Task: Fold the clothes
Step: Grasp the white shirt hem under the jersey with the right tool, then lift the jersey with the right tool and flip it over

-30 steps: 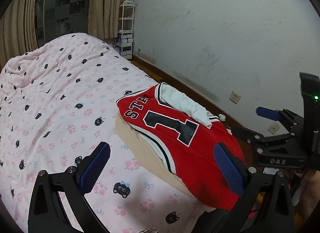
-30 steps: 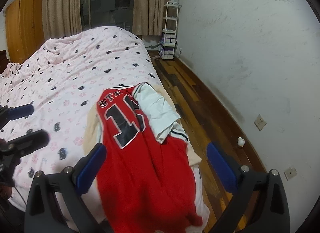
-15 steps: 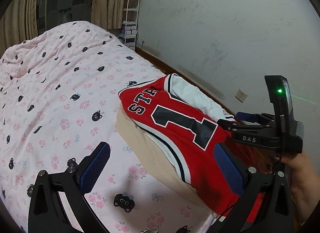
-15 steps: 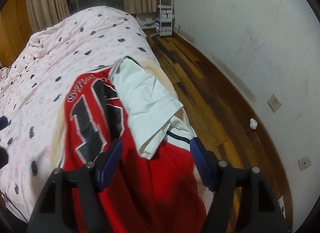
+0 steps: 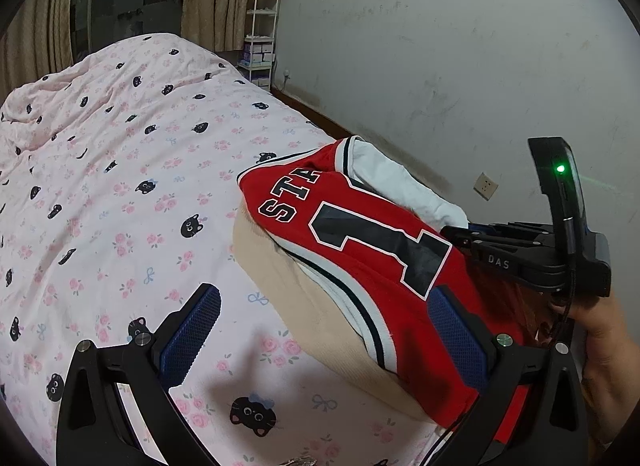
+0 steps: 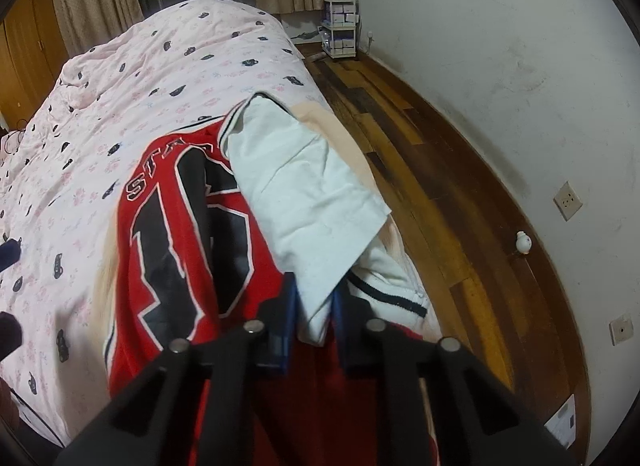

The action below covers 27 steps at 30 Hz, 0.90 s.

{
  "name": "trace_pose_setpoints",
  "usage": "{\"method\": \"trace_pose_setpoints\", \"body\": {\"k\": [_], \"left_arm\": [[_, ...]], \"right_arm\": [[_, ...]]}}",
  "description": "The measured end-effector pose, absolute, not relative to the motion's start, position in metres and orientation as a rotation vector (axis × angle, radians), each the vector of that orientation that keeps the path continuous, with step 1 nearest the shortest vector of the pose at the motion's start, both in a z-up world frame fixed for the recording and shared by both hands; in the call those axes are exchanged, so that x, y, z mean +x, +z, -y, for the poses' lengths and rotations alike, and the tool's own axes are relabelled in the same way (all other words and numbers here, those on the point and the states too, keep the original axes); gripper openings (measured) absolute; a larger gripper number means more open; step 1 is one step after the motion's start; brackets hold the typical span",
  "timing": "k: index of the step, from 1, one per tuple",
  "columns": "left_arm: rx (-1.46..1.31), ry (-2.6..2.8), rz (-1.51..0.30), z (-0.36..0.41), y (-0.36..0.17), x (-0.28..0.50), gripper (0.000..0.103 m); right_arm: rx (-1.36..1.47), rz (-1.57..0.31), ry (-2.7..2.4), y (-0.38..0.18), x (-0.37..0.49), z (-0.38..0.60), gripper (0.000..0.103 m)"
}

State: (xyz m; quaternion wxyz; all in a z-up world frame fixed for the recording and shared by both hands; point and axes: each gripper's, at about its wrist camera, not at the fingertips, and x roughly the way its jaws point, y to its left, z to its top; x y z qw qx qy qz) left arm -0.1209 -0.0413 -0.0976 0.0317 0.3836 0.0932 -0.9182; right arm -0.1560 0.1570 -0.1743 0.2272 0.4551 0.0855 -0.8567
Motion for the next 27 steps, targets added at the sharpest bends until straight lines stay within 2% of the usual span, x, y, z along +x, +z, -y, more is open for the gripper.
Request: {"method": "trace_pose_setpoints", "body": {"k": [15,27], "left_arm": [[1.154,-2.792,-0.296,0.063,-0.093,-0.107,0.103],[1.114,-2.702,-0.369,0.104,-0.089,-0.049,0.103]], "right_arm": [[1.085,-0.235,-2.316,-0.127,-0.117,-0.143,0.009],[1.003,-0.146,-2.136,-0.094,-0.049,-0.094,0.009]]}}
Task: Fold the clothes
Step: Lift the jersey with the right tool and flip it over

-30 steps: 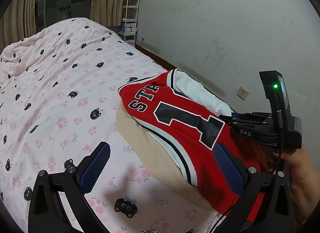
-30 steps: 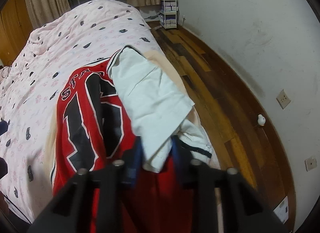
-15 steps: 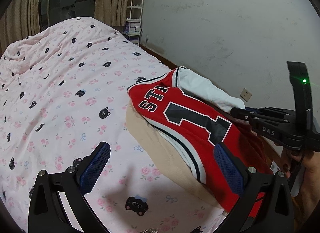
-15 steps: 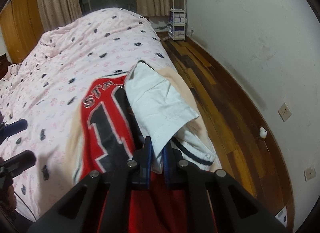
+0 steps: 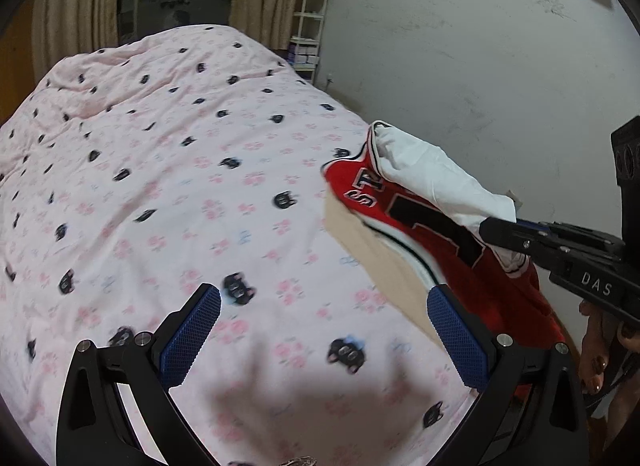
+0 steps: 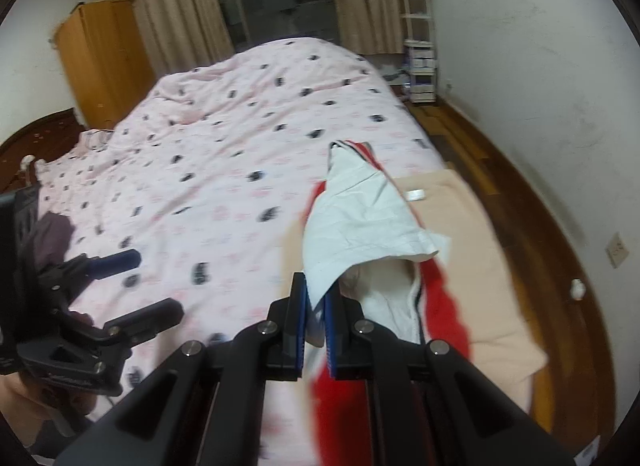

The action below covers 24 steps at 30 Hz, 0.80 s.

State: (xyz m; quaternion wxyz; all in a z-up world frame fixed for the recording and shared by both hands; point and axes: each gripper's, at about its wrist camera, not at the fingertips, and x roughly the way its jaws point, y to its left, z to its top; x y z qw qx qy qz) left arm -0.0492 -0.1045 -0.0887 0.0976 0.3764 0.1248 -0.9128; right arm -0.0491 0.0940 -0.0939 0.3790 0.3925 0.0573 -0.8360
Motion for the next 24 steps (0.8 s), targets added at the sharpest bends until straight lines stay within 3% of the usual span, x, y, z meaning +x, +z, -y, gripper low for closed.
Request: {"method": "trace_pose_setpoints", "body": {"k": [9,24], "left_arm": [[1.076,-2.553,-0.372,0.161,-0.092,0.019,0.103],[0.982,-2.318,-0.433,0.253,-0.094,0.147,0.103]], "right_arm": [[1.016,-0.097,-1.945,-0.097,-0.002,-0.013,0.008],[1.053,-0.233,-1.632,-0.130,0.111,0.165,0.008]]}}
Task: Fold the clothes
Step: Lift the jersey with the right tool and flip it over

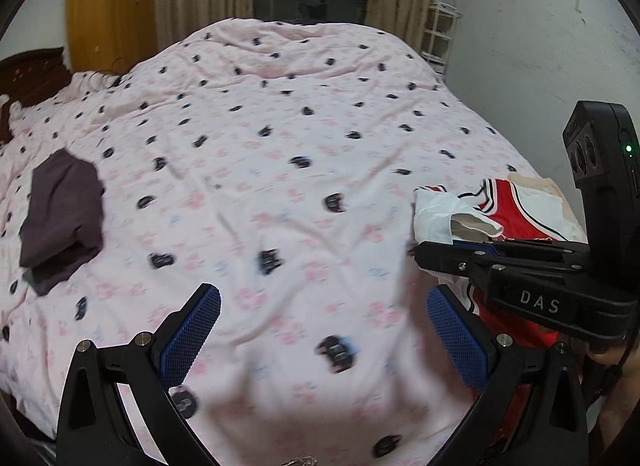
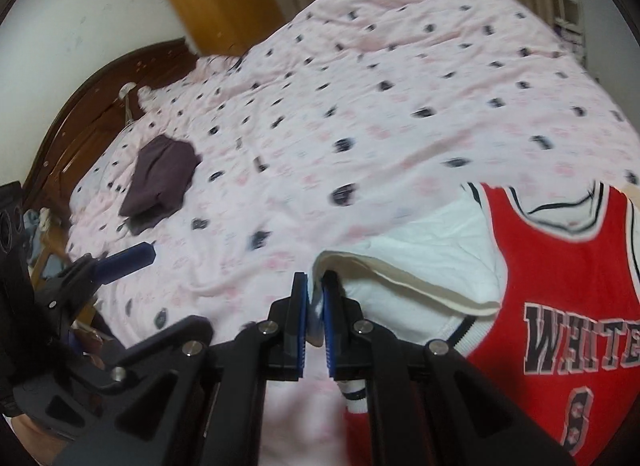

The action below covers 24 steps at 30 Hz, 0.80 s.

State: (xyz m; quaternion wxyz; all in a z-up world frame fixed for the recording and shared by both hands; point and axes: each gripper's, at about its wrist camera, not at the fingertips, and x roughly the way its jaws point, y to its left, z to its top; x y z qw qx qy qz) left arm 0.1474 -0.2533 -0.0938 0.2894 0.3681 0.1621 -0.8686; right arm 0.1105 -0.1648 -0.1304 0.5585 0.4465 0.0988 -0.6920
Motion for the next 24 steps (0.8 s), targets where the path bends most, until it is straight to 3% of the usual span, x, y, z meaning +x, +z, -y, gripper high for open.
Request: {"method": "trace_pose_setpoints", "body": {"k": [17,20,24], "left_arm": [[0.873,-2.129,-0.535,0.308,-0.098,0.251,0.103],[0.873,-2.111,-0.544,0.312,-0.101,0.258,0.103],[0.885,-2.096,-0.540,0.314,-0.105,0.262,0.103]], "right_arm": [[1.023,-0.227,-1.358,-0.107,0.203,0.297,0.009],[1.073,-0.279,-1.340,-0.123,0.217,0.317,0.019],[1.126,-0.276,-1.308,-0.138,0.218,0.313,0.047]]}}
